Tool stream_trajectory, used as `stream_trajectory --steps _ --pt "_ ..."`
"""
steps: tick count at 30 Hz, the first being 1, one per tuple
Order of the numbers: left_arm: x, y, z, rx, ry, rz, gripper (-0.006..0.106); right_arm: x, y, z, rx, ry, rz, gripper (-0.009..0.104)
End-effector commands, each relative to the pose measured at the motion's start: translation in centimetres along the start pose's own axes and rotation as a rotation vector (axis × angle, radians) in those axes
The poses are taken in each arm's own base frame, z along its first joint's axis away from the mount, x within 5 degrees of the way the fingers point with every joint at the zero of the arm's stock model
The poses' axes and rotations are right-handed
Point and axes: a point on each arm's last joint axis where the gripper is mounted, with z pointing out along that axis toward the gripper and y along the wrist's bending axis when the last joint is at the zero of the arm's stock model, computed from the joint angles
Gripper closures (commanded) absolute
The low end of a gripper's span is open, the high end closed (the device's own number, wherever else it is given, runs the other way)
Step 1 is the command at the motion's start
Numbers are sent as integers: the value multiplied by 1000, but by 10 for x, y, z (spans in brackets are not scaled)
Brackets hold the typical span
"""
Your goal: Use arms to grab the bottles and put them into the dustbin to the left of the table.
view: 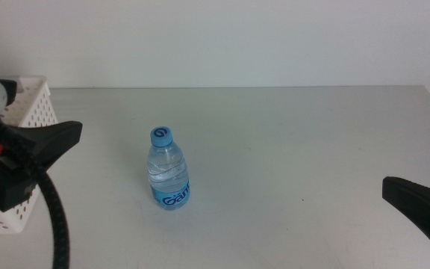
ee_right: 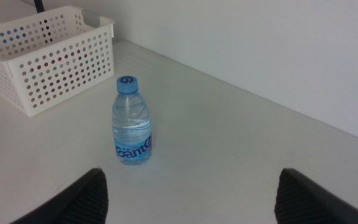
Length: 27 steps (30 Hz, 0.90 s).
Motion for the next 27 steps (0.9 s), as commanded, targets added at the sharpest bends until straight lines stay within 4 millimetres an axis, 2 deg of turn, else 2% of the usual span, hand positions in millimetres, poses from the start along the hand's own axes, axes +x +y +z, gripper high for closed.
stream_trajectory --steps 1,6,10,15,20,27 --pt "-17 4 -5 -37 -126 -6 8 -15 -1 -3 11 -93 -20 8" --pt "-18 7 -6 -71 -141 31 8 -15 -1 -3 11 -93 -18 8" --pt "-16 5 -1 -57 -188 -87 8 -15 -1 -3 11 -93 -18 8" --pt "15 1 20 -63 -235 -197 8 -15 -1 -3 11 -93 -18 8" --pt "50 -5 35 -65 -187 -271 8 -15 -1 -3 11 -93 -18 8" --pt "77 -9 43 -82 -150 -274 8 -15 -1 -3 11 -93 -18 8"
